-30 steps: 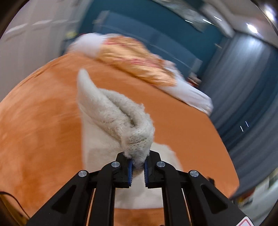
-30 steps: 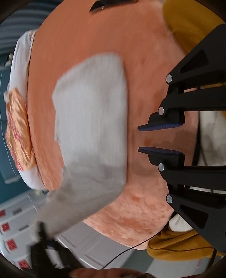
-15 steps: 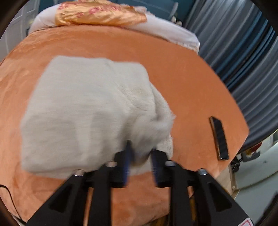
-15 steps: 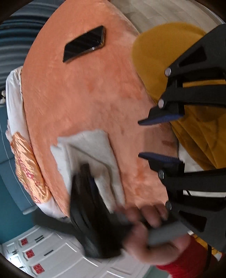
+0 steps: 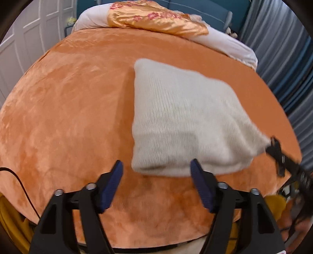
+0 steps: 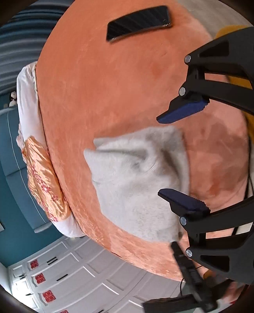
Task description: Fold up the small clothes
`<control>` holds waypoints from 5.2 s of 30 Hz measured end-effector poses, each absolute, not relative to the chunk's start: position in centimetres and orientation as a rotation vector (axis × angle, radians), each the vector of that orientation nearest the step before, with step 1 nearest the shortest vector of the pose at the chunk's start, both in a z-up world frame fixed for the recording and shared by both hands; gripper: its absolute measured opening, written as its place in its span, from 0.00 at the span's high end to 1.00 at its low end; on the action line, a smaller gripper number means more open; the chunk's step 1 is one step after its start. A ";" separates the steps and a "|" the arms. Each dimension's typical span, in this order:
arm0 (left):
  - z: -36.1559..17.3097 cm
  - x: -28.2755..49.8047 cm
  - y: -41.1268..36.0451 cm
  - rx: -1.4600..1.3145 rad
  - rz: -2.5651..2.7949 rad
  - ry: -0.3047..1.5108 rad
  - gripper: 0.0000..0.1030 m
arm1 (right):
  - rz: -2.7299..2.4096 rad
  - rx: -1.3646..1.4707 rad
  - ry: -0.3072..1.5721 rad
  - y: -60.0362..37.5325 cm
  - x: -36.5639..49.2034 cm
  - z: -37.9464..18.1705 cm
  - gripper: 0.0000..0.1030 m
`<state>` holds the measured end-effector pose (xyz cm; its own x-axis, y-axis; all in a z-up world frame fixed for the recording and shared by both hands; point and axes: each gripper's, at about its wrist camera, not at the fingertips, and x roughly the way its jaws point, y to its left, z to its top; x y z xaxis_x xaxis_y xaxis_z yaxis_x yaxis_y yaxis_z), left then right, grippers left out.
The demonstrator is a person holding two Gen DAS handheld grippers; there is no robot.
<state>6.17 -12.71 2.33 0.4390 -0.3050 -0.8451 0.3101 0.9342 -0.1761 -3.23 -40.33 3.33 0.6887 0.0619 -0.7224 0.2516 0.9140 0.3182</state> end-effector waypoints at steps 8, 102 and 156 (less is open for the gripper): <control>-0.6 6.8 -12.9 0.122 -0.375 1.073 0.63 | -0.048 0.492 0.830 -41.0 -0.5 2.0 0.88; 4.4 9.0 -14.5 0.084 -0.212 1.092 0.64 | -0.222 0.446 0.849 -43.8 -4.3 2.8 0.61; 10.4 9.4 -3.8 -0.204 -0.189 0.939 0.45 | -0.071 0.574 0.859 -38.6 0.3 4.3 0.89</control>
